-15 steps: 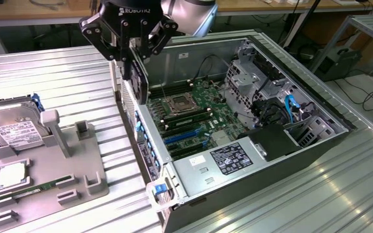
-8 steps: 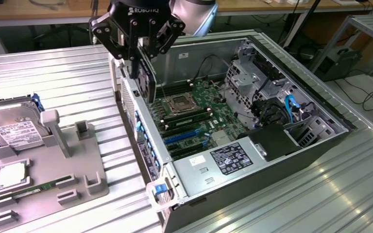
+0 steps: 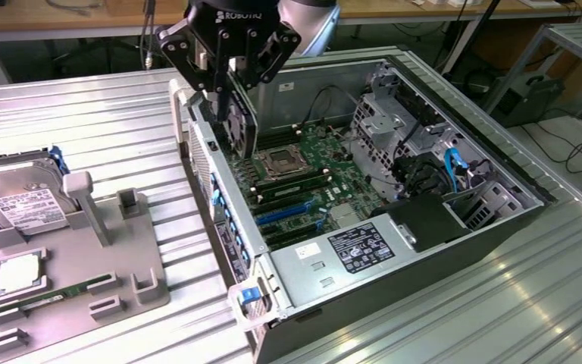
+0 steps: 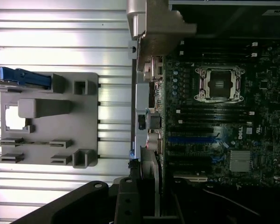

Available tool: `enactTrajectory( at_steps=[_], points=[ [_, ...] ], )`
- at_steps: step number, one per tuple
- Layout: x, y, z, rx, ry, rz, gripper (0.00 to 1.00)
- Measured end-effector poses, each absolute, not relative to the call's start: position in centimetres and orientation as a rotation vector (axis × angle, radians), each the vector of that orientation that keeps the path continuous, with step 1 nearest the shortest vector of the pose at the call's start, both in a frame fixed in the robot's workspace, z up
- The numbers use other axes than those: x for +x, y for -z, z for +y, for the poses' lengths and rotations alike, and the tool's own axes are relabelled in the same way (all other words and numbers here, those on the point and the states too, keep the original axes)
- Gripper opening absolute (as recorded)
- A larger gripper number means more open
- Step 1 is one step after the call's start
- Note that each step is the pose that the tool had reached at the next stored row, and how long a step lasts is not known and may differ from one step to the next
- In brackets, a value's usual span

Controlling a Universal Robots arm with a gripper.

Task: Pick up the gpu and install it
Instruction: 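Pick up the gpu and move the gpu toward the slot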

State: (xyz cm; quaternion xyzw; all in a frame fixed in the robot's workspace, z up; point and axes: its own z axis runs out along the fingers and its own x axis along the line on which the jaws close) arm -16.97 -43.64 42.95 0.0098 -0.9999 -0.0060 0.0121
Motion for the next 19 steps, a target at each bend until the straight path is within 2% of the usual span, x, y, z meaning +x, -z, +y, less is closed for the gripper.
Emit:
enactTrajectory(
  at_steps=[19],
  points=[
    [-13.9,-42.9,-43.6,0.030,0.019,-3.117,0.28]
  ],
)
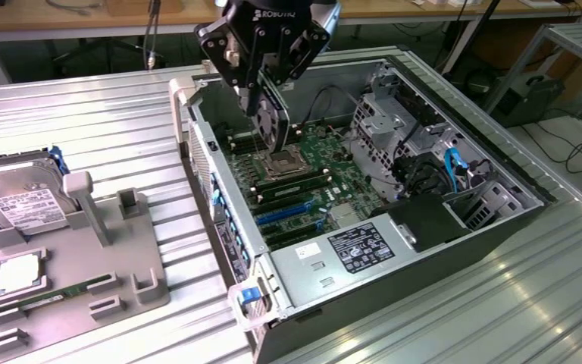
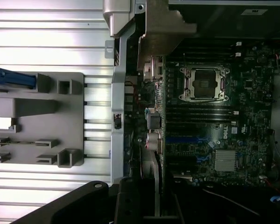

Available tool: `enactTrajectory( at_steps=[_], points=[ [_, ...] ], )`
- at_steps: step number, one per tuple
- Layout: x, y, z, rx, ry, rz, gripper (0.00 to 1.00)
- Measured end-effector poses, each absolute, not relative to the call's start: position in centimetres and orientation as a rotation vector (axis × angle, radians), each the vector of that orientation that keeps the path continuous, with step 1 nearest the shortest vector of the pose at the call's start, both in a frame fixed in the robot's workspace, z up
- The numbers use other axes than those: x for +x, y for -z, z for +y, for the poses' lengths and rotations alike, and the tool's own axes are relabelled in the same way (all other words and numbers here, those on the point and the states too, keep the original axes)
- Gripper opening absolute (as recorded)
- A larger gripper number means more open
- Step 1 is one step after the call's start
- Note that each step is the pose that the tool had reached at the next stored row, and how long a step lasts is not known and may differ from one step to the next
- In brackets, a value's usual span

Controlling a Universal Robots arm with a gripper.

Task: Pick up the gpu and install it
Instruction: 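Pick up the gpu and move the gpu toward the slot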

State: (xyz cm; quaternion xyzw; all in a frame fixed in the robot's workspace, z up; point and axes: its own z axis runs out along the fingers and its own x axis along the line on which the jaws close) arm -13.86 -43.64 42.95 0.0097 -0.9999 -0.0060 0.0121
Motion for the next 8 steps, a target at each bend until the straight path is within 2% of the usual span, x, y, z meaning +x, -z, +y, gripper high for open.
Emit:
enactTrajectory(
  at_steps=[8],
  points=[
    [-12.5,-42.9,-43.6,0.030,0.019,-3.117,0.28]
  ],
)
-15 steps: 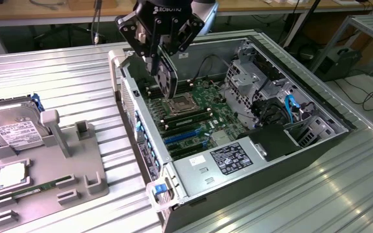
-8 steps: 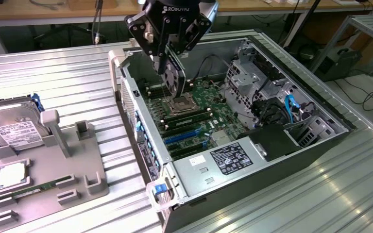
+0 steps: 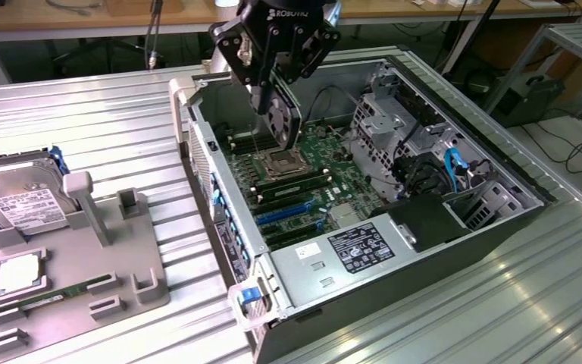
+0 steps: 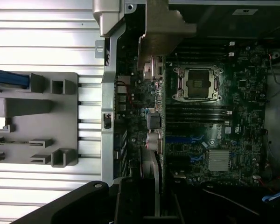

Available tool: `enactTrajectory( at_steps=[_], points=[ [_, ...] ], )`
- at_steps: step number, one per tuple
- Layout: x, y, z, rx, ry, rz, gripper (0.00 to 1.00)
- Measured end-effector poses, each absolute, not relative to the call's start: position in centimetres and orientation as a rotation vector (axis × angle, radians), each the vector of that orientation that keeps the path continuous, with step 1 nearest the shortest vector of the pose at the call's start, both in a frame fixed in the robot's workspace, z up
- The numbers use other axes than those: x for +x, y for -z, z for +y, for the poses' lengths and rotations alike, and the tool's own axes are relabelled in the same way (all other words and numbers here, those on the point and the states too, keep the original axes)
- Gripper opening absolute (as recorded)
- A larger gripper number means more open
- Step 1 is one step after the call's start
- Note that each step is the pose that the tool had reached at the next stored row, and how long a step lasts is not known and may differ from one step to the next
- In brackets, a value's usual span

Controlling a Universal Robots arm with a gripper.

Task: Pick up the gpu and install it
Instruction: 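Pick up the gpu and move the gpu toward the slot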

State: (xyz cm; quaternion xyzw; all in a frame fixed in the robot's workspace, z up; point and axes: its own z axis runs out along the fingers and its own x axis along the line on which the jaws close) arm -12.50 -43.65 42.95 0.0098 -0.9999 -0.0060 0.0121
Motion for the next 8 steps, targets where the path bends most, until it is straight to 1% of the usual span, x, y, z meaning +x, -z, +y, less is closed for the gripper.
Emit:
enactTrajectory(
  at_steps=[8],
  points=[
    [-10.7,-42.9,-43.6,0.030,0.019,-3.117,0.28]
  ],
)
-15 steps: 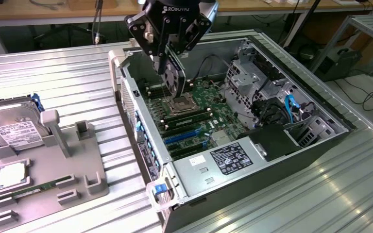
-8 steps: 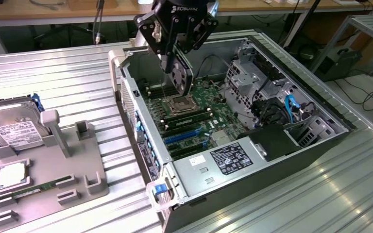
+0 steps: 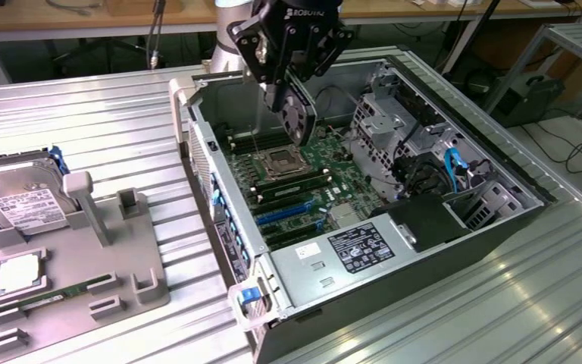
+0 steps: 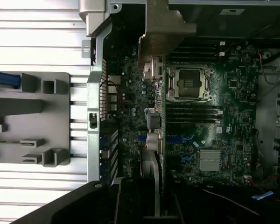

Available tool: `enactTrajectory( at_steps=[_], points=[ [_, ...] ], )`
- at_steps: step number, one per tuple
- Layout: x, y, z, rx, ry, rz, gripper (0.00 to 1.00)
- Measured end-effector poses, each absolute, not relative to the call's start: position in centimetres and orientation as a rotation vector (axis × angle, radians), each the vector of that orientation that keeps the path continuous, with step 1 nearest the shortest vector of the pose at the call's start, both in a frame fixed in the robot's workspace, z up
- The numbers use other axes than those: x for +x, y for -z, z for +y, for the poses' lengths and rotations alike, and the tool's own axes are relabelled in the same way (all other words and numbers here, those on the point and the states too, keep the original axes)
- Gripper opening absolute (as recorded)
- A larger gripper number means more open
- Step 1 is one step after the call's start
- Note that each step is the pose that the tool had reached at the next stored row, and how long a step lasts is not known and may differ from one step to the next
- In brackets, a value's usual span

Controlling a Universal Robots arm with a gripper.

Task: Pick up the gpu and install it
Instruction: 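Pick up the gpu and move the gpu toward the slot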

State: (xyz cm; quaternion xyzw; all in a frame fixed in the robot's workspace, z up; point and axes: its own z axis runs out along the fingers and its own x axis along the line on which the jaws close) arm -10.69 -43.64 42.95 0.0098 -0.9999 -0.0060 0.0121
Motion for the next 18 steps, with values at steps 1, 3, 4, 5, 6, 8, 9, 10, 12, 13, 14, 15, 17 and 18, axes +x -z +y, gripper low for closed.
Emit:
enactTrajectory(
  at_steps=[1,3,4,5,6,8,9,10,12,13,14,15,17,18],
  points=[
    [-10.5,-42.9,-43.6,0.030,0.019,-3.117,0.28],
    [-10.1,-42.9,-43.6,0.031,0.019,-3.117,0.28],
    [-9.8,-42.9,-43.6,0.031,0.019,-3.117,0.28],
    [-9.6,-42.9,-43.6,0.030,0.019,-3.117,0.28],
    [-9.3,-42.9,-43.6,0.030,0.019,-3.117,0.28],
    [-9.0,-42.9,-43.6,0.031,0.019,-3.117,0.28],
    [-8.8,-42.9,-43.6,0.031,0.019,-3.117,0.28],
    [-8.6,-42.9,-43.6,0.031,0.019,-3.117,0.28],
    [-8.3,-42.9,-43.6,0.031,0.019,-3.117,0.28],
    [-8.1,-42.9,-43.6,0.031,0.019,-3.117,0.28],
    [-7.9,-42.9,-43.6,0.030,0.019,-3.117,0.28],
    [-7.7,-42.9,-43.6,0.030,0.019,-3.117,0.28],
    [-7.1,-42.9,-43.6,0.031,0.019,-3.117,0.28],
    [-6.9,-42.9,-43.6,0.031,0.019,-3.117,0.28]
  ],
)
